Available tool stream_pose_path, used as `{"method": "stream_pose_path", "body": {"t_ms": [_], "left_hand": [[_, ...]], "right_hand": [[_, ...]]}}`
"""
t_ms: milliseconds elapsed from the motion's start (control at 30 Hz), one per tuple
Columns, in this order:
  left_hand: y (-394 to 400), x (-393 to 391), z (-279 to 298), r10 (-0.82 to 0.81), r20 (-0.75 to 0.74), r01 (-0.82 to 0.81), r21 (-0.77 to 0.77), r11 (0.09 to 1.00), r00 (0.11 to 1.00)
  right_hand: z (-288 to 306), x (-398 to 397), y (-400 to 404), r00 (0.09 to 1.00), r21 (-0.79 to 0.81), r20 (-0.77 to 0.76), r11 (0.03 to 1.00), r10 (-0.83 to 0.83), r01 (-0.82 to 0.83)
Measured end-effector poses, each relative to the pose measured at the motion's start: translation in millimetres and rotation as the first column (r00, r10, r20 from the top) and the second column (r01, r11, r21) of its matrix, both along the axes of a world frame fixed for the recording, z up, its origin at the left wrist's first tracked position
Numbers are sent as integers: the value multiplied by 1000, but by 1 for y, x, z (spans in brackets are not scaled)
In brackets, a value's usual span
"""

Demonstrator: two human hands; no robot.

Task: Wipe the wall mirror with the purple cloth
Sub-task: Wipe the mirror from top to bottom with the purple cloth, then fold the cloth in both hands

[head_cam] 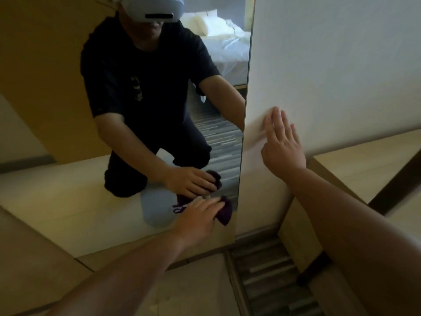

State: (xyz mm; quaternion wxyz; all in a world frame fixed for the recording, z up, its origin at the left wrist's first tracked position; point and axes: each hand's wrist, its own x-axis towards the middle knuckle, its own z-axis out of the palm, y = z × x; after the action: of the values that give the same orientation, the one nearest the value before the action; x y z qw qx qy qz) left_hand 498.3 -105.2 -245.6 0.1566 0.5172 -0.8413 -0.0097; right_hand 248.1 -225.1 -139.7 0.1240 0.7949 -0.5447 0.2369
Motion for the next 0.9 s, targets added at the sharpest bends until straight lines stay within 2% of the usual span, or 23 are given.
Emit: {"method": "stream_pose_path", "body": {"t_ms": [67,133,267,400,567,633,733,900], "left_hand": [[9,3,40,111,-169,-64,261,963,979],[20,7,82,215,-268,-81,436,896,939],[44,18,170,305,-335,-41,612,790,892],[60,28,270,336,-286,-26,726,688,897],[84,32,404,333,-294,53,814,578,896],[97,35,451,291,-318,116,829,547,902],[120,40,509,208,-272,128,841,526,940],[156,38,573,38,-193,151,861,485,980]], "right_hand": [[15,2,12,998,121,-42,992,-40,44],[37,3,26,994,233,-91,969,-59,79],[103,10,72,996,438,-91,898,14,27],[199,32,134,980,549,34,815,198,-184],[317,60,209,937,636,51,712,345,-297],[358,68,233,931,632,53,710,360,-311],[413,79,262,943,614,67,731,325,-296],[465,86,300,961,644,26,731,277,-228]]}}
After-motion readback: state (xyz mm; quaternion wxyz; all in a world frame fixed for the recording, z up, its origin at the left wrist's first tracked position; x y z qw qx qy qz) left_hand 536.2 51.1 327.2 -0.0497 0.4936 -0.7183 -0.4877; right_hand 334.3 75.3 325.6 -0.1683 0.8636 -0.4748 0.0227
